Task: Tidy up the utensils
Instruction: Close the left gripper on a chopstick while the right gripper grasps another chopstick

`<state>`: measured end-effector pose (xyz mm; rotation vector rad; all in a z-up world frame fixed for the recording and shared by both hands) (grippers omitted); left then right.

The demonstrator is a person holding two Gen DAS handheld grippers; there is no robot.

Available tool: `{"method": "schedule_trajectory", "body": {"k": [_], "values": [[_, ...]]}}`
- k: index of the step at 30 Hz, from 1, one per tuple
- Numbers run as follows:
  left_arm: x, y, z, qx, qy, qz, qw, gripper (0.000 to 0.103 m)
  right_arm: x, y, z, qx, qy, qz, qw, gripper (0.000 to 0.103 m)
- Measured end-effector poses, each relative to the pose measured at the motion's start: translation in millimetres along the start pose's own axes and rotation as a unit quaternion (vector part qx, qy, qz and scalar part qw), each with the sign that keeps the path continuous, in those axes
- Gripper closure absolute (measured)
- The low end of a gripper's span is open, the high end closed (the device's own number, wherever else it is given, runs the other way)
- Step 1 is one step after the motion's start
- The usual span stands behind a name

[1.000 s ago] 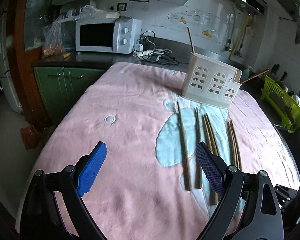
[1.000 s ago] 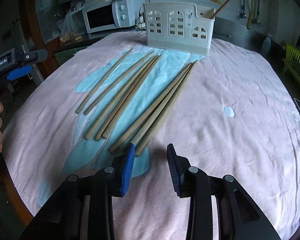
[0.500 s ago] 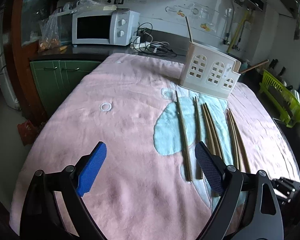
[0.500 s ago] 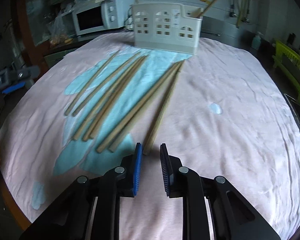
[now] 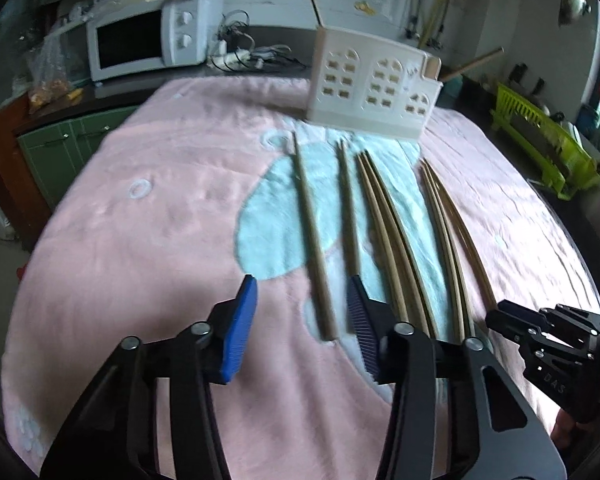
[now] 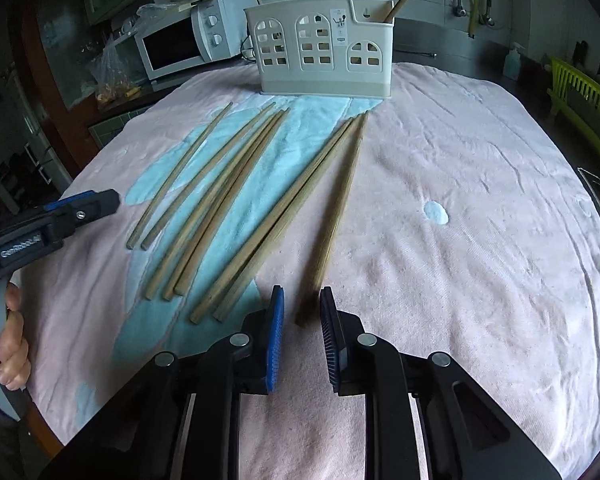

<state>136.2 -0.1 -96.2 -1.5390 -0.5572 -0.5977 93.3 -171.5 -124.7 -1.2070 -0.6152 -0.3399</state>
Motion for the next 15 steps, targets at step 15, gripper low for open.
{"method": "schedule_trajectory", "body": {"k": [15], "values": [[5.2, 41.3, -21.8, 0.001, 0.009, 0.034, 0.9994, 0.082, -0.1, -1.9, -4.1, 0.000, -0.001, -0.003, 1.000, 0.092]]}}
Point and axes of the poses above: each gripper's, at about its wrist camera, not at the fingertips, and y roughly the way its jaws point, z to its left, x to its top, the point moved 7 cm from there along y, roughly the way its jaws point, and after that the axes turned 8 degrees about x, right-handed, at the moved point
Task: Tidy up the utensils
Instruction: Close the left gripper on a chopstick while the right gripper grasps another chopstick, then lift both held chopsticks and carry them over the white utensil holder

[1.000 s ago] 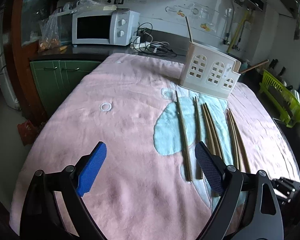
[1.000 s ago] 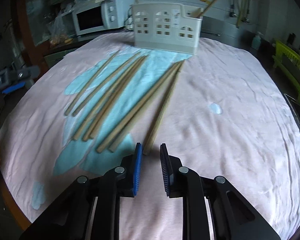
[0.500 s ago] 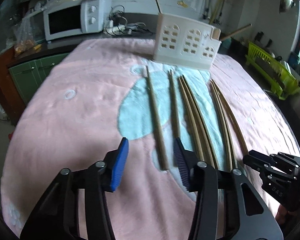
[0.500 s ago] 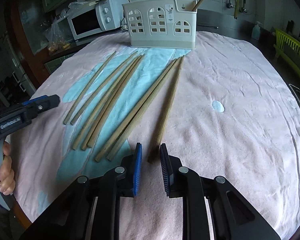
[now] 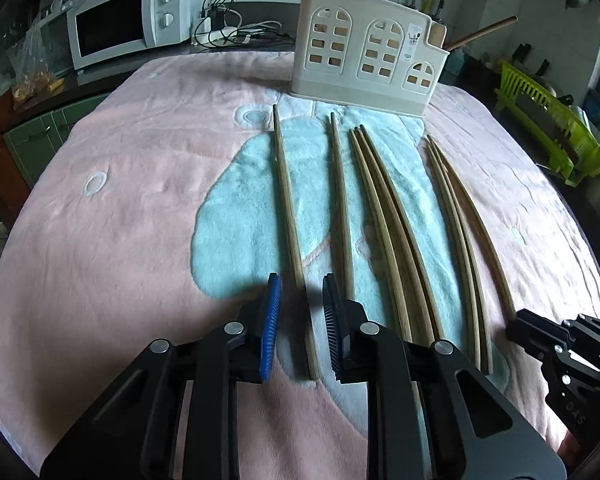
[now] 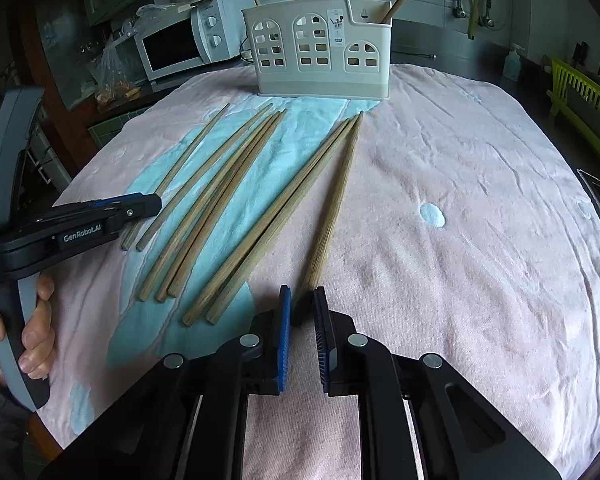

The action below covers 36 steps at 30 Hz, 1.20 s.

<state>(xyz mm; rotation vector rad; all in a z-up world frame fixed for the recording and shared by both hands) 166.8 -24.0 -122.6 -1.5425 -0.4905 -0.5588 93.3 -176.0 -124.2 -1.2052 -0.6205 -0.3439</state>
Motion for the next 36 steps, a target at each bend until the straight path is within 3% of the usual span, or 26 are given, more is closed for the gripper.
{"method": "schedule_trajectory", "body": {"k": [7, 10, 11, 24, 36], "values": [[-0.2, 1.1, -5.6, 0.041, 0.021, -0.009, 0.9989, 0.086, 0.0, 1.9, 2.2, -0.010, -0.014, -0.005, 1.000, 0.092], [1.8, 1.1, -4.4, 0.046, 0.016, -0.004, 0.9988, 0.093, 0.3, 0.4, -1.7, -0.002, 0.001, -0.008, 1.000, 0.093], [1.7, 0.8, -2.8, 0.043, 0.013, -0.002, 0.9990, 0.097, 1.0, -1.0, -3.0, -0.004, 0.003, -0.010, 1.000, 0.093], [2.9, -15.1, 1.7, -0.011, 0.002, -0.023, 0.9997, 0.098, 26.3, -46.5, -10.0, -0.034, -0.018, -0.082, 0.996, 0.094], [-7.2, -2.6, -0.5, -0.033, -0.005, 0.000, 0.9994, 0.097, 29.9, -50.0, -10.3, -0.032, -0.016, -0.090, 0.995, 0.095]]}}
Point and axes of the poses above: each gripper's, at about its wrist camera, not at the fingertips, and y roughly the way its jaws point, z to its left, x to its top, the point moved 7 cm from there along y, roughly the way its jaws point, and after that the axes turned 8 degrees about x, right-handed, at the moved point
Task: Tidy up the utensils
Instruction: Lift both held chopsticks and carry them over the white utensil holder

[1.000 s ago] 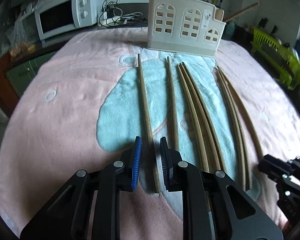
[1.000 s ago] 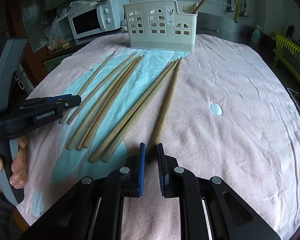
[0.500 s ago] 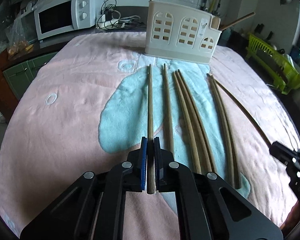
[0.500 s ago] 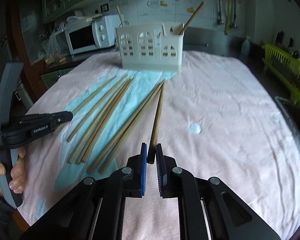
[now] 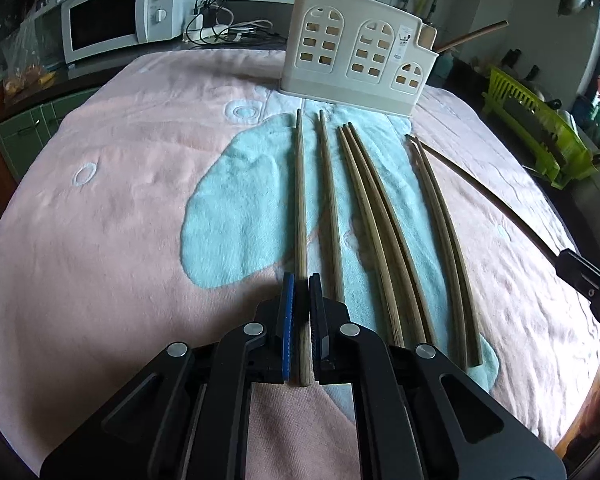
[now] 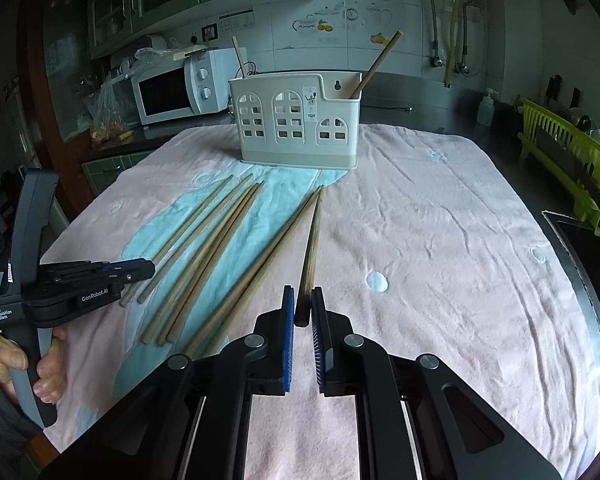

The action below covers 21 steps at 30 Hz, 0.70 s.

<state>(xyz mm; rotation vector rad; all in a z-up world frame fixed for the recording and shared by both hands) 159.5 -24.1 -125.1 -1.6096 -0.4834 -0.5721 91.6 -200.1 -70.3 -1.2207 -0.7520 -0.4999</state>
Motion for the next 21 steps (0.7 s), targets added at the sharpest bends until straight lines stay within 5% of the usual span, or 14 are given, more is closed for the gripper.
{"method": "schedule_trajectory", "body": {"k": [14, 21], "values": [[0.2, -1.1, -1.4, 0.012, 0.005, 0.001, 0.9999, 0.098, 8.0, -7.7, 2.7, 0.002, -0.006, -0.015, 1.000, 0.095], [17.5, -30.2, -0.8, 0.007, 0.010, -0.041, 0.9991, 0.098, 31.3, -22.7, 1.5, 0.001, -0.018, -0.044, 0.999, 0.095]]}}
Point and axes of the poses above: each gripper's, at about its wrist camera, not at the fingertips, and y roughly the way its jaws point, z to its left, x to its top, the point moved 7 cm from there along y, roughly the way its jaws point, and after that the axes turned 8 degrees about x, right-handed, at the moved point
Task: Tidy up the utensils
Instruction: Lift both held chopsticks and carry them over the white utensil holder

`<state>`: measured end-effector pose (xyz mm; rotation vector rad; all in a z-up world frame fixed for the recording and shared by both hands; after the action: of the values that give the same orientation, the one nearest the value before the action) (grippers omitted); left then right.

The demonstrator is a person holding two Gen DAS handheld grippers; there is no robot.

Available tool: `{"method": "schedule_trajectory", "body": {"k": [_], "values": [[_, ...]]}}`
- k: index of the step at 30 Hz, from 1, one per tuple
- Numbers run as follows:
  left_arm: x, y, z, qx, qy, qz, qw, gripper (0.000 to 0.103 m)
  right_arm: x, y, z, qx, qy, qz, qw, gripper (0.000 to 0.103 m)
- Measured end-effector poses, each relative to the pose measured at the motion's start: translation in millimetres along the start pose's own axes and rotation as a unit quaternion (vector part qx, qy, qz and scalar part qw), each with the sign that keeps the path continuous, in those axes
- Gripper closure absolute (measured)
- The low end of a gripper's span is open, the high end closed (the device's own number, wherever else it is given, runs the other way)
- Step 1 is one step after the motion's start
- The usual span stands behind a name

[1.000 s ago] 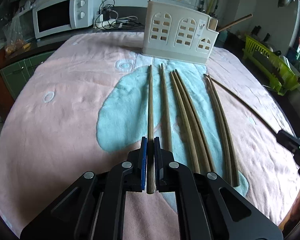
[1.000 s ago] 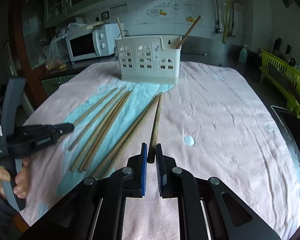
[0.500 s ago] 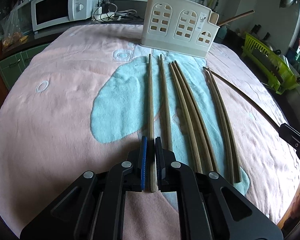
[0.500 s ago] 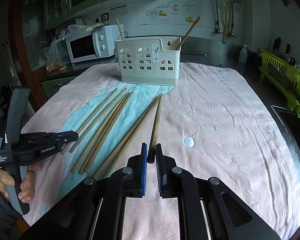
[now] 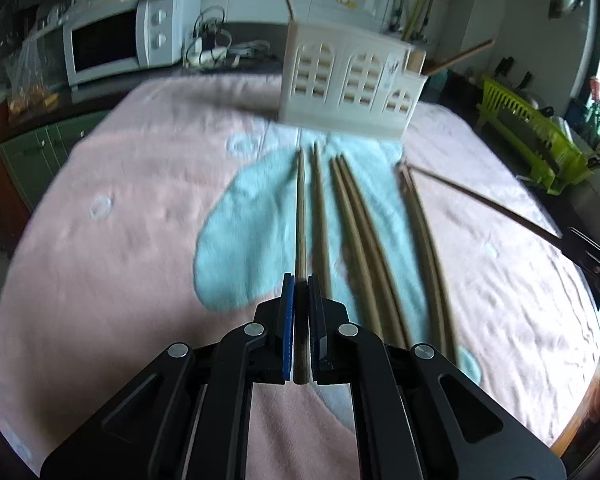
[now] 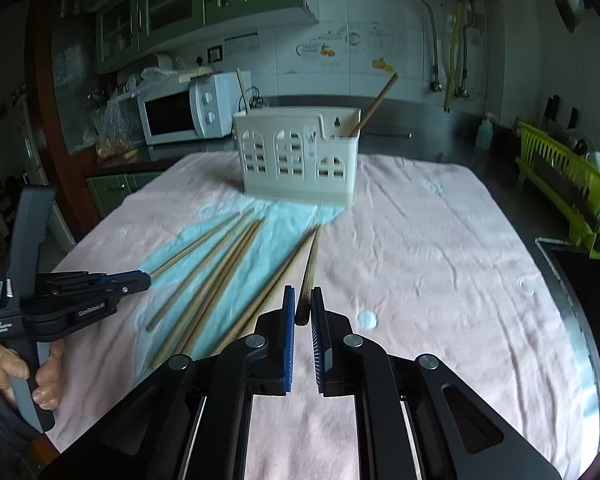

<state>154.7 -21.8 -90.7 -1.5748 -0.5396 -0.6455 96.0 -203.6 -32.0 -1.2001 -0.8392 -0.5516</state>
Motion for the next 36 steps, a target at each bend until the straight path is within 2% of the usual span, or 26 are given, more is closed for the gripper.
{"method": "schedule_trajectory", "body": {"k": [6, 16, 21, 26, 36], "values": [[31.7, -29.1, -1.2, 0.005, 0.002, -0.063, 0.9980, 0.098, 30.2, -5.4, -1.0, 0.004, -0.014, -0.027, 1.000, 0.096], [78.1, -43.5, -2.6, 0.008, 0.005, -0.123, 0.9924, 0.098, 88.5, -3.5, -9.8, 0.016, -0.026, -0.060, 0.998, 0.096], [93.5, -40.1, -6.7, 0.013, 0.019, -0.136, 0.9905, 0.098, 115.1, 1.8, -9.1, 0.033, -0.035, -0.064, 0.997, 0.096], [106.9, -32.8, -5.5, 0.010, 0.019, -0.129, 0.9914, 0.098, 137.0, 12.6, -11.0, 0.040, -0.047, -0.060, 0.996, 0.096], [159.2, -55.0, -4.6, -0.006, 0.016, -0.143, 0.9896, 0.098, 202.1, 0.5, -19.3, 0.064, -0.058, -0.066, 0.994, 0.096]]}}
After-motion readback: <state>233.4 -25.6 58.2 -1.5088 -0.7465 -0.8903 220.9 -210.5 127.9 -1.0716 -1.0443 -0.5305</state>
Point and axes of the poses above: each gripper's, at about its wrist camera, not at the fingertips, and y roughly the way its jaws point, z to its left, x to its top, the point moved 7 cm from there along y, roughly the way its jaws point, and after that the axes turned 8 degrees about x, right-handed, at the moved point
